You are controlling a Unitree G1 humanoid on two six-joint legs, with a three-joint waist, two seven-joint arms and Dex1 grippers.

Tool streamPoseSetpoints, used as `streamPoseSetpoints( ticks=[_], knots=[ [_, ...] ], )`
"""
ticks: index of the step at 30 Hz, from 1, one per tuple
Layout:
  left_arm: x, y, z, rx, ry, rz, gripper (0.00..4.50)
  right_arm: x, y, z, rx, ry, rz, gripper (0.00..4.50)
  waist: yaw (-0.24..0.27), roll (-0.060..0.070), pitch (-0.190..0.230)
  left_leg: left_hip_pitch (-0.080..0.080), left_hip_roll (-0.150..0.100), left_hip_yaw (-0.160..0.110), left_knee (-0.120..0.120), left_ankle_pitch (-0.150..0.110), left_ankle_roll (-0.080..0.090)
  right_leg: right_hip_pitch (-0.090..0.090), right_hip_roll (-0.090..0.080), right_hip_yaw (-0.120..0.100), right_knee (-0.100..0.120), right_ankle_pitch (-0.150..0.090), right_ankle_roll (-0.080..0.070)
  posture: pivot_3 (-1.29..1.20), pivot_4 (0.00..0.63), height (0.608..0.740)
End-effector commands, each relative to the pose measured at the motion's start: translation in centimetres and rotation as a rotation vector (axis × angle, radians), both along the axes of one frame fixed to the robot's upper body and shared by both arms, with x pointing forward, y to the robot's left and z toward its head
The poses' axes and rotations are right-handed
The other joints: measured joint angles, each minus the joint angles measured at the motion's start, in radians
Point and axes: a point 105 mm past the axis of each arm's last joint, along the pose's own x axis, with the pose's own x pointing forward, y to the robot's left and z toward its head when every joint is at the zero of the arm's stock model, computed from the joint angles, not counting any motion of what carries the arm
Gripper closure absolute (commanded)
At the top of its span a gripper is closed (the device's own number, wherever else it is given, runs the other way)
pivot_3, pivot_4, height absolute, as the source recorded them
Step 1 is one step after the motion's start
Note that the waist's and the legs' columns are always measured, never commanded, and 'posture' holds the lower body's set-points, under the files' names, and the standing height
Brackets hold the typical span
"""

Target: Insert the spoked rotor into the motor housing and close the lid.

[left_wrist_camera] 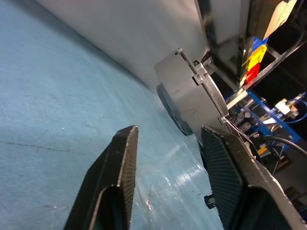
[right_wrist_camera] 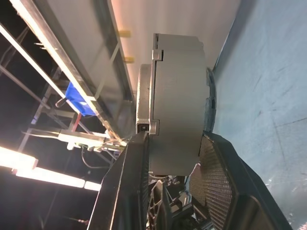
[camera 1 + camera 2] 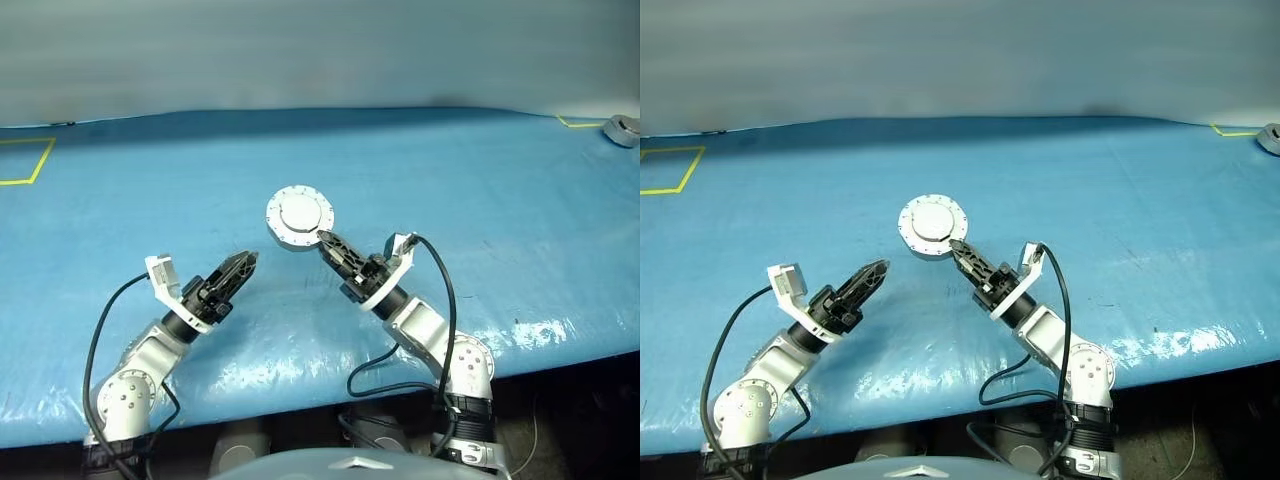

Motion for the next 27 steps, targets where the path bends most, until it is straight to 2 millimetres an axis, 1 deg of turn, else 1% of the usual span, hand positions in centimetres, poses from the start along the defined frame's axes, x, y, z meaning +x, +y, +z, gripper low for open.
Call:
streamPoseSetpoints(
  ticks=[1,2,3,5,8,9,11,13,15,18,22,25,27],
  knots=[
    [-0.7,-0.8,0.6,-0.039,-0.013,-0.041,0.6,-0.6,0.8,3.1,0.092,-0.099,0.038,3.3,0.0,0.0,0.0,0.0,0.0,0.0,0.0,0.0,0.0,0.0,0.0,0.0,0.0,0.0,0.0,0.0,0.15,0.74],
    [-0.6,-0.9,0.7,-0.052,-0.013,-0.035,0.23,-0.7,0.8,3.2,0.088,-0.102,0.041,3.3,0.0,0.0,0.0,0.0,0.0,0.0,0.0,0.0,0.0,0.0,0.0,0.0,0.0,0.0,0.0,0.0,0.15,0.74],
    [-0.4,-0.9,0.9,-0.073,-0.017,-0.022,0.04,-0.7,0.9,3.3,0.084,-0.106,0.044,3.3,0.001,0.0,0.0,0.0,-0.001,0.0,0.001,0.0,0.0,0.0,0.0,0.0,0.0,0.0,0.0,0.0,0.15,0.74],
    [-0.1,-1.0,1.7,-0.139,-0.03,-0.02,0.04,-0.8,0.9,3.3,0.074,-0.11,0.052,3.3,0.002,0.0,0.0,-0.001,-0.001,0.0,0.002,0.0,0.0,0.0,0.0,0.0,0.0,0.0,0.0,0.0,0.15,0.74],
    [0.3,-1.6,2.2,-0.216,-0.006,-0.038,0.04,-0.8,1.0,3.0,0.061,-0.097,0.061,3.3,0.002,0.0,0.0,-0.001,-0.001,-0.001,0.004,0.0,0.0,0.001,0.0,0.0,0.0,0.0,0.001,0.0,0.15,0.74],
    [0.7,-1.7,2.1,-0.262,0.016,-0.032,0.04,-0.8,1.0,3.0,0.056,-0.095,0.062,3.3,0.002,0.0,0.0,-0.001,-0.001,0.0,0.005,0.0,0.0,0.001,0.0,0.0,0.0,0.001,0.001,0.0,0.15,0.74],
    [1.1,-2.1,1.7,-0.299,0.053,-0.044,0.04,-0.8,1.0,2.9,0.047,-0.092,0.062,3.3,0.002,0.0,0.0,-0.001,-0.001,0.0,0.006,0.0,0.0,0.001,0.0,0.0,0.0,0.001,0.001,0.0,0.15,0.74],
    [1.6,-2.5,0.5,-0.332,0.117,-0.038,0.04,-0.8,1.1,2.8,0.035,-0.088,0.064,3.3,0.001,0.0,0.0,-0.001,-0.002,0.0,0.007,0.0,0.0,0.002,0.001,0.0,0.0,0.001,0.001,0.0,0.15,0.74],
    [2.1,-2.7,-0.3,-0.37,0.158,-0.026,0.04,-0.8,1.1,2.8,0.025,-0.087,0.066,3.3,0.001,0.0,0.0,-0.001,-0.002,0.0,0.008,0.0,0.0,0.002,0.001,0.0,0.001,0.001,0.001,0.0,0.15,0.74],
    [2.4,-3.1,-0.6,-0.403,0.186,-0.033,0.04,-0.8,1.1,2.7,0.015,-0.086,0.065,3.3,0.002,0.0,0.0,-0.002,-0.003,-0.001,0.009,0.0,0.0,0.002,0.001,0.0,0.001,0.001,0.0,0.0,0.15,0.74],
    [2.9,-3.8,-0.4,-0.493,0.203,-0.068,0.04,-0.8,1.0,2.6,0.002,-0.081,0.062,3.3,0.002,0.0,0.0,-0.002,-0.003,-0.001,0.009,0.0,0.0,0.002,0.001,0.0,0.001,0.001,0.001,0.0,0.15,0.74],
    [3.1,-5.3,0.2,-0.547,0.223,-0.129,0.04,-0.8,1.2,2.4,-0.013,-0.076,0.067,3.3,0.003,-0.001,0.0,-0.003,-0.004,-0.002,0.01,0.0,0.0,0.002,0.001,0.0,0.001,0.001,0.001,0.0,0.15,0.74],
    [3.3,-5.7,0.1,-0.555,0.241,-0.133,0.04,-0.8,1.1,2.3,-0.015,-0.075,0.067,3.3,0.003,-0.001,0.0,-0.003,-0.004,-0.002,0.01,0.0,0.001,0.002,0.0,0.0,0.001,0.001,0.001,0.0,0.15,0.74]
  ],
)
